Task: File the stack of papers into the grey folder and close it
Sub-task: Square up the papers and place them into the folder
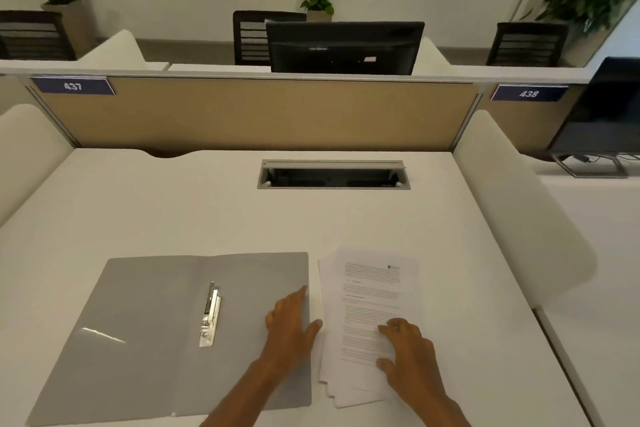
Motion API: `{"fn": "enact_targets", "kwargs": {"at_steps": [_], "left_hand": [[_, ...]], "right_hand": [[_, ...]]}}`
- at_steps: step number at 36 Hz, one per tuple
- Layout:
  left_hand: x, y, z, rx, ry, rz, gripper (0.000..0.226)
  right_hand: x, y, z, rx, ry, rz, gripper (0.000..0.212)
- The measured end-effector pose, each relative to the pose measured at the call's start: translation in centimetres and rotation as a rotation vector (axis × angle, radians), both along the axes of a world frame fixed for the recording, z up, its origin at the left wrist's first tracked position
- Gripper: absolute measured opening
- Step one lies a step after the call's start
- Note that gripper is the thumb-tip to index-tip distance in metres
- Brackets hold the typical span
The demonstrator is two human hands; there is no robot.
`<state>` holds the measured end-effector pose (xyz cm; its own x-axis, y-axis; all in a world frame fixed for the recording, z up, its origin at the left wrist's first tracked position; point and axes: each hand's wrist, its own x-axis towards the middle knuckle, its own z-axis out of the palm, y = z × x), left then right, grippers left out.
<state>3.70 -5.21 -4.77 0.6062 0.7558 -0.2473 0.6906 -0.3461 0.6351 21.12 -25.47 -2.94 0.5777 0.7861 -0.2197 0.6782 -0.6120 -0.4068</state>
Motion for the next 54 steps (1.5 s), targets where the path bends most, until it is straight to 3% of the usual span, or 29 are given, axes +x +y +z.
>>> {"fn": "enact_targets", "kwargs": {"at_steps": [7,17,22,32,40,47,54], "left_hand": [[4.9,2.5,0.3,-0.038,0.024,-0.016,0.09],[9.5,4.7,0.5,-0.261,-0.128,0.249,0.109],[10.7,5.1,1.2,-0.363,-0.175,0.354,0.101],[11.5,6.1,1.0,-0.349,-0.056,0.331,0.076],[11.0,3.5,3.1,-0.467,-0.223,0.292,0.04],[9.1,-0.8,3.5,-0.594,-0.383,0.271,0.035],[7.5,-4.3,2.8,-0.615,-0.388,0.309,0.036]], "right_hand": [[-0.1,0.3,1.0,-0.023,0.006,-0.012,0.063],[-0.3,0.8,2.1,-0.044,0.019,-0.006,0.061],[0.0,0.7,2.4,-0.044,0.03,-0.005,0.059],[0.2,0.7,2.6,-0.034,0.028,0.012,0.062],[0.2,0.8,2.5,-0.042,0.037,-0.006,0.064],[0.3,0.8,2.3,-0.029,0.032,0.004,0.065],[0.2,0.7,2.8,-0.021,0.033,-0.019,0.064]]}}
